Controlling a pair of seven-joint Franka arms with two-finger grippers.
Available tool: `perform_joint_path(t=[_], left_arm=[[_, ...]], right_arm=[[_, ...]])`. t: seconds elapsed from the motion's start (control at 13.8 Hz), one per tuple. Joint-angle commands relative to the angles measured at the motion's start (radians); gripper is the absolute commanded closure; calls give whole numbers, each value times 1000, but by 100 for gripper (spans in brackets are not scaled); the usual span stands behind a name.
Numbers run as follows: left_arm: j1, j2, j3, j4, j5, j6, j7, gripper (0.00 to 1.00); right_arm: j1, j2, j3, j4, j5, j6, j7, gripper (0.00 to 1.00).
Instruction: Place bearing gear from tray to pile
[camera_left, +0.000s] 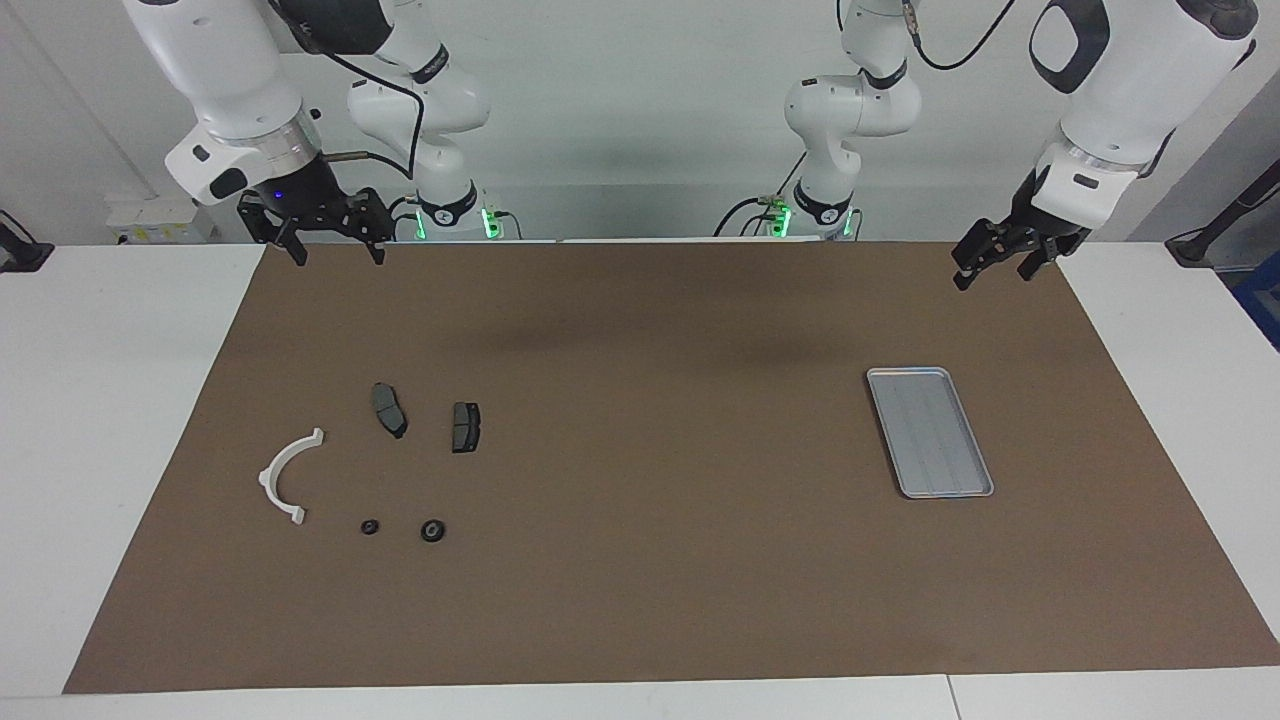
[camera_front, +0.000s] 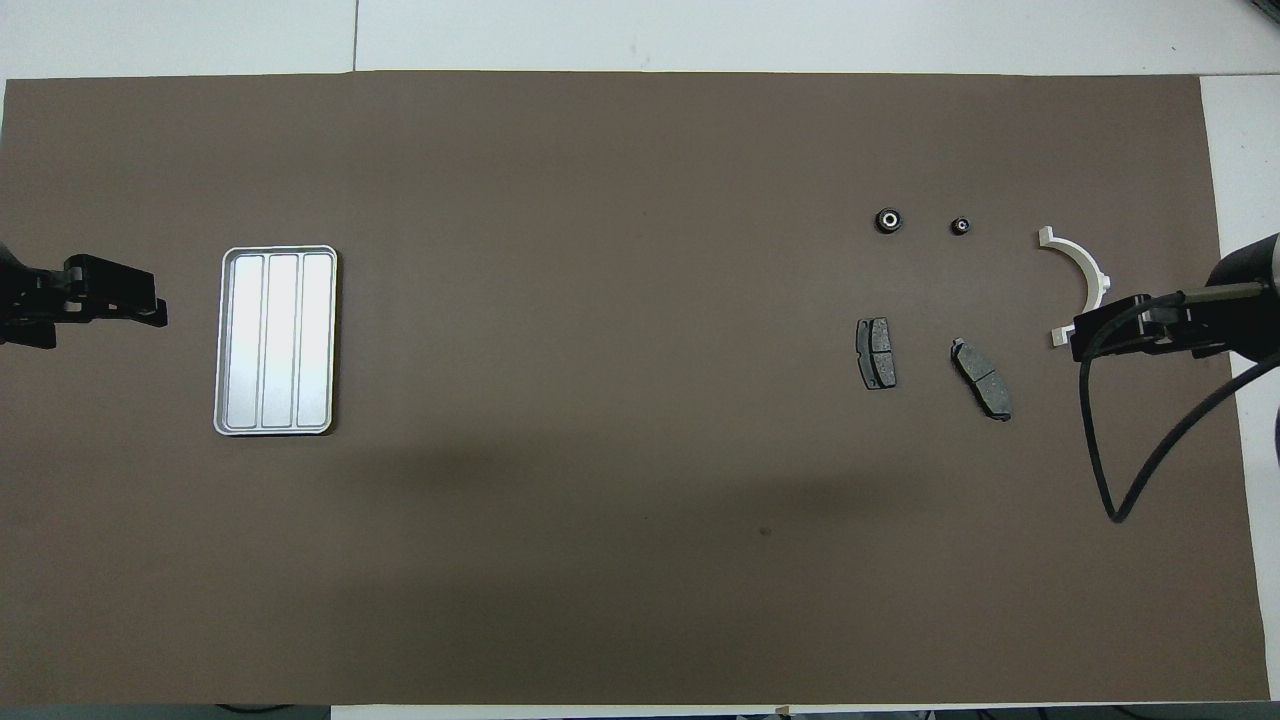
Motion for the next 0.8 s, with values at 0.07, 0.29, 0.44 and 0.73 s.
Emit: perform_joint_path(t=[0.07,0.29,0.44,0.73], left_arm=[[-2,-17,3,-7,7,-15,2,0],[-2,-17,3,-7,9,-15,2,0],[-2,-17,3,-7,7,-15,2,0],[-2,-17,3,-7,9,-15,2,0]], right_arm=[[13,-23,-23,-21,-2,79,-15,0],[15,-16,-23,-21,1,62,-17,0],[18,-12,-23,-21,1,62,-15,0],[22,-12,-23,-21,-1,62,-15,0]])
